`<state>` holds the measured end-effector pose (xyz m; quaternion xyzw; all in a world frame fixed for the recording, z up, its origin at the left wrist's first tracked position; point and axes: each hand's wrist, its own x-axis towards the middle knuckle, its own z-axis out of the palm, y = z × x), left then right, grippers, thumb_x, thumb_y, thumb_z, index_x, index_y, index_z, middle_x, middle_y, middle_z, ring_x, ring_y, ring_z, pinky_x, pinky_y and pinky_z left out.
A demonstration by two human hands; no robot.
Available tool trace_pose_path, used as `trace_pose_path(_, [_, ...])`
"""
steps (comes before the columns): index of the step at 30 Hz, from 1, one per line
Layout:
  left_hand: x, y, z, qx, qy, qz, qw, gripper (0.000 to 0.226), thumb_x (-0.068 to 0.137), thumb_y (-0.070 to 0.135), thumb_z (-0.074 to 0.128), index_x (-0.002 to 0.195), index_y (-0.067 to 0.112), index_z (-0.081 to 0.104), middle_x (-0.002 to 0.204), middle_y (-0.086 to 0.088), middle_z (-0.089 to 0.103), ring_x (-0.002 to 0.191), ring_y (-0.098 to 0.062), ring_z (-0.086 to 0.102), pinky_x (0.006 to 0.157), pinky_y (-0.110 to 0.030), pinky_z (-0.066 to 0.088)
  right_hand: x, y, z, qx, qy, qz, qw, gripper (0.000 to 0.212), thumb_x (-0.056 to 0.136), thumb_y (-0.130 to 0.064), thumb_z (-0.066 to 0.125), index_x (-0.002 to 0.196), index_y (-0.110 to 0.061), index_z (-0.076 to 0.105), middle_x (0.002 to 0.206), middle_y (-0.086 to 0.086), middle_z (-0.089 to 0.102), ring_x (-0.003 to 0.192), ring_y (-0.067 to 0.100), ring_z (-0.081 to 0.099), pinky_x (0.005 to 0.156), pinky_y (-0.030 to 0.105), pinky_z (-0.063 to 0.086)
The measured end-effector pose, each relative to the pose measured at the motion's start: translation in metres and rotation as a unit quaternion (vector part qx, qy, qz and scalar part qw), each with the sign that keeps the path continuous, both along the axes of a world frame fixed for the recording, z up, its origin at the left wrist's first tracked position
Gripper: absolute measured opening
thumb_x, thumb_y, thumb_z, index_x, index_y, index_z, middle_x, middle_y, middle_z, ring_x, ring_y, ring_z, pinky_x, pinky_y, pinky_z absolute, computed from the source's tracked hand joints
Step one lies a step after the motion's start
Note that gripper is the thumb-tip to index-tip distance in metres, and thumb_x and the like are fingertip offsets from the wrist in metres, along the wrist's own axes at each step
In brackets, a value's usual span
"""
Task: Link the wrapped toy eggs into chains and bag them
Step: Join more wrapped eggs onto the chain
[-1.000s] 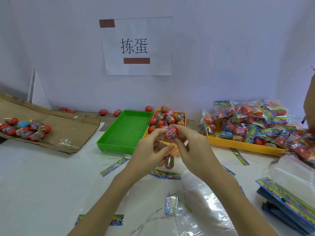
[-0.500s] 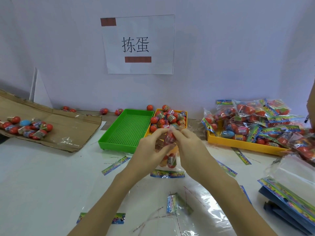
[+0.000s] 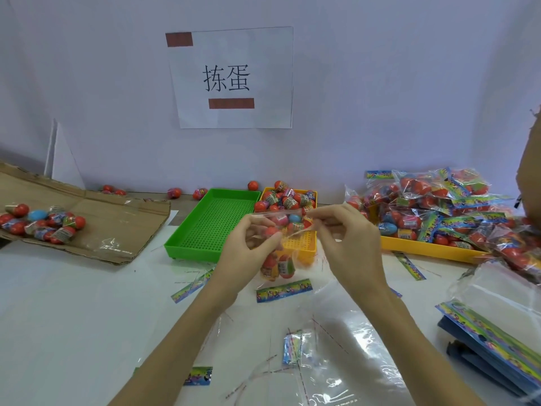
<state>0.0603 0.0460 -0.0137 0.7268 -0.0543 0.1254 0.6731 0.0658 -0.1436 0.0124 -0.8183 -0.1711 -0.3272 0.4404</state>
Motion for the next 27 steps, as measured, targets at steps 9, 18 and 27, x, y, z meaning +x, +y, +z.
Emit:
trace_pose_path(9, [0.005,0.004,-0.002,0.004,0.02,0.047,0.999,0.014,0.094,0.014,0.076,0.105,0.013,0.066,0.105,-0.002,0.076,0.097,-0.023,0.076,0.08,-0.033,0.064,0.031,-0.065,-0.017,-0.173,0.225,-0.181,0.942,0.032,0.098,0.004,0.058,0.124,-0.008,0.073,0.135,0.011,0.066,0.111,0.03,0.064,0.1,0.039,0.052])
trace_pose_path(18, [0.002,0.002,-0.001,0.039,-0.001,0.033,0.999,0.008,0.093,0.013,0.076,0.098,0.012,0.07,0.098,-0.003,0.073,0.083,0.0,0.07,0.073,-0.02,0.06,0.025,-0.066,-0.001,-0.09,0.115,-0.17,0.975,0.027,0.1,-0.001,0.058,0.121,-0.003,0.073,0.124,0.013,0.071,0.112,0.027,0.065,0.101,0.034,0.048])
trace_pose_path(27, [-0.005,-0.002,0.006,0.013,0.017,-0.053,0.998,0.026,0.09,0.013,0.081,0.112,0.017,0.069,0.104,0.002,0.08,0.098,-0.016,0.076,0.081,-0.026,0.061,0.005,-0.021,0.003,0.015,0.14,0.051,0.989,0.03,0.099,-0.026,0.066,0.129,-0.021,0.066,0.11,-0.009,0.072,0.101,0.007,0.068,0.086,0.018,0.055])
